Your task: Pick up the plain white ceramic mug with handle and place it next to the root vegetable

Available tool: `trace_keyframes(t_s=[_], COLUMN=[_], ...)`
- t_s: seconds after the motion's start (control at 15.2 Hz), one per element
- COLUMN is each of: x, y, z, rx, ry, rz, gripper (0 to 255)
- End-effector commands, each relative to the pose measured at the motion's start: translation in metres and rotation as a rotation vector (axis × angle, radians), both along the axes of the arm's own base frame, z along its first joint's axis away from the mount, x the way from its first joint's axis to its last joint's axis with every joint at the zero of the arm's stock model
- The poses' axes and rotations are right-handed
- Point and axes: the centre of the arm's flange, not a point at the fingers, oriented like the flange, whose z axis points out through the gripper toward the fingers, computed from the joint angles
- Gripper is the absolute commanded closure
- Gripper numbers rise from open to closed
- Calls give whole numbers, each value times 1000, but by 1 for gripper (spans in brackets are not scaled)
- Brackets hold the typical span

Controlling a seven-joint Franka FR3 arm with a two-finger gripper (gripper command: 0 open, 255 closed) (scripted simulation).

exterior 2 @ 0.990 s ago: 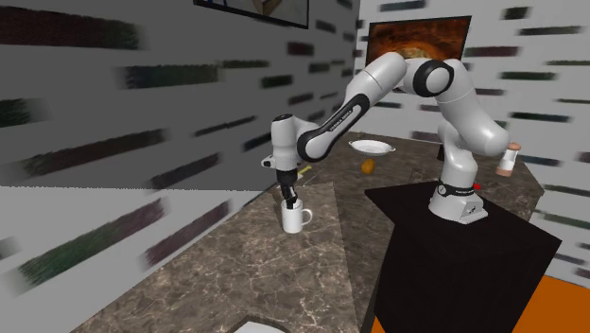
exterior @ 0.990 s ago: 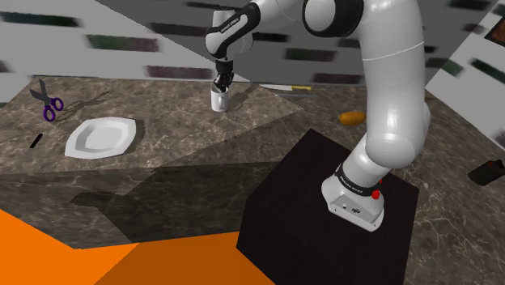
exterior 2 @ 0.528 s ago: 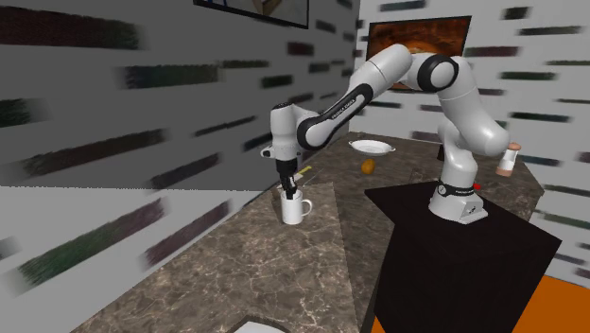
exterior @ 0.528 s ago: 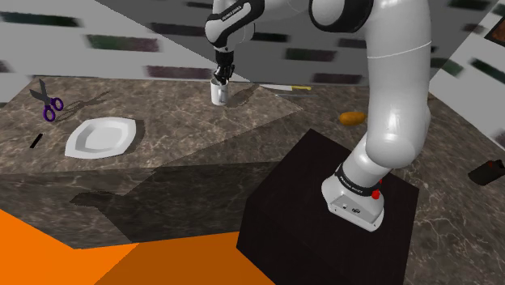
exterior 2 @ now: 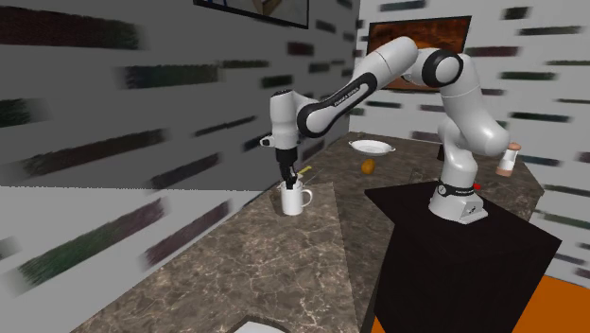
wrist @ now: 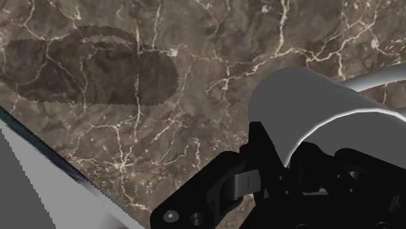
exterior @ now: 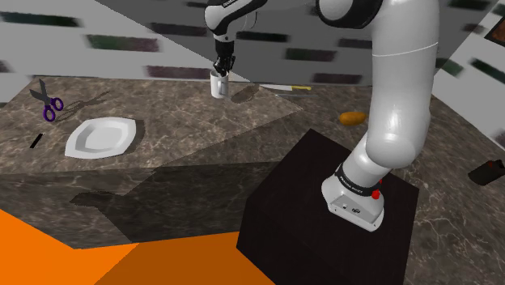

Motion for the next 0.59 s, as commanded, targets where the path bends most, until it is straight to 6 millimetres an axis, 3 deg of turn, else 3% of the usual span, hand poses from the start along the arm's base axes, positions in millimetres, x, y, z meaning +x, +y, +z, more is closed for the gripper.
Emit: trace_keyframes(t_s=[0.0, 0.53], x=[0, 0], y=[0, 0], z=[12, 54], rx=[0, 0], ry=[0, 0], rz=[0, 0], gripper=[255, 255])
